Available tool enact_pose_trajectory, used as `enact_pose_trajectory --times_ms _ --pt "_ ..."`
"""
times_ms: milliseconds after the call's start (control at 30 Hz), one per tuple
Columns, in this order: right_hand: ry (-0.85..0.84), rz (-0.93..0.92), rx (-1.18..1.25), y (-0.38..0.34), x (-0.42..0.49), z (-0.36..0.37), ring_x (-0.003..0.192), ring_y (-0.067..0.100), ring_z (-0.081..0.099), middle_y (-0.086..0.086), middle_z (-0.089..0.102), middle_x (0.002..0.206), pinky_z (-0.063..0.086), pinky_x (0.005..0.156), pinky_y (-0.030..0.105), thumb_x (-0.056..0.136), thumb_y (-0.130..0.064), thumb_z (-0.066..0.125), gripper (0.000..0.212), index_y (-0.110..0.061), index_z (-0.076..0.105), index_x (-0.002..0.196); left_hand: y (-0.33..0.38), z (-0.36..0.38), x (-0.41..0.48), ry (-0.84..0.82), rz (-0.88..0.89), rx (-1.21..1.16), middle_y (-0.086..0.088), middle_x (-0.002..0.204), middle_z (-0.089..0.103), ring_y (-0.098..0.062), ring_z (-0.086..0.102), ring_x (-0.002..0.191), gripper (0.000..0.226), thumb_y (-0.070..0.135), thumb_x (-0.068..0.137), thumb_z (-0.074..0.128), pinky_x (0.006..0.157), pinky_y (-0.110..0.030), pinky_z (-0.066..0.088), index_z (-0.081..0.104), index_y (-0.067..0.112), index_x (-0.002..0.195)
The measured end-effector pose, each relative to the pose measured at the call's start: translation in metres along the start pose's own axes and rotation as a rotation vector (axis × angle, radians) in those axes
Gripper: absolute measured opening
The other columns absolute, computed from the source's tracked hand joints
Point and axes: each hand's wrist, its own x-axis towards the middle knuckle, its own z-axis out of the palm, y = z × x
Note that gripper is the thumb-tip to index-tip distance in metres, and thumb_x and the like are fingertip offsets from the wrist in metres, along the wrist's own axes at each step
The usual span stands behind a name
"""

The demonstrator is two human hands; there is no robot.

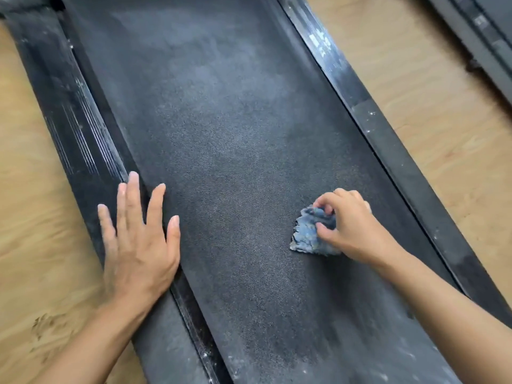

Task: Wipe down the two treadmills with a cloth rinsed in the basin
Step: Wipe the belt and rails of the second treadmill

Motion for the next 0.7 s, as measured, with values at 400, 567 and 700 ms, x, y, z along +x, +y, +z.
enact_pose_trajectory --times_ms 400,567,700 --pt "0.220 0.002 -0.196 0.043 0.075 -0.100 0.106 0.034 0.064 0.005 0.069 0.109 0.055 0.081 0.048 0.075 -0.015 0.058 0.027 -0.031 0.046 0.092 0.000 0.004 0.003 0.002 0.027 0.019 -0.009 0.174 0.023 -0.034 0.015 0.162 0.066 0.041 0.102 0.035 0.130 -0.061 0.006 0.038 0.011 0.161" --pt "-0.056 -0.047 -0.292 0.079 0.042 -0.067 0.144 0.030 0.045 0.016 0.055 0.143 0.048 0.104 0.047 0.086 -0.042 0.062 0.031 -0.019 0.053 0.105 -0.002 0.005 0.001 -0.034 0.056 0.019 -0.005 0.173 0.026 -0.033 0.015 0.162 0.061 0.038 0.099 0.036 0.130 -0.061 0.006 0.045 0.013 0.154" --pt "0.103 -0.123 -0.234 0.084 0.061 -0.064 0.156 0.031 0.027 0.019 0.052 0.152 0.030 0.125 0.045 0.099 -0.033 0.053 0.041 -0.008 0.056 0.132 0.001 0.004 0.000 -0.153 0.084 0.192 -0.012 0.171 0.029 -0.045 0.019 0.158 0.067 0.040 0.096 0.034 0.124 -0.070 0.014 0.046 0.007 0.153"
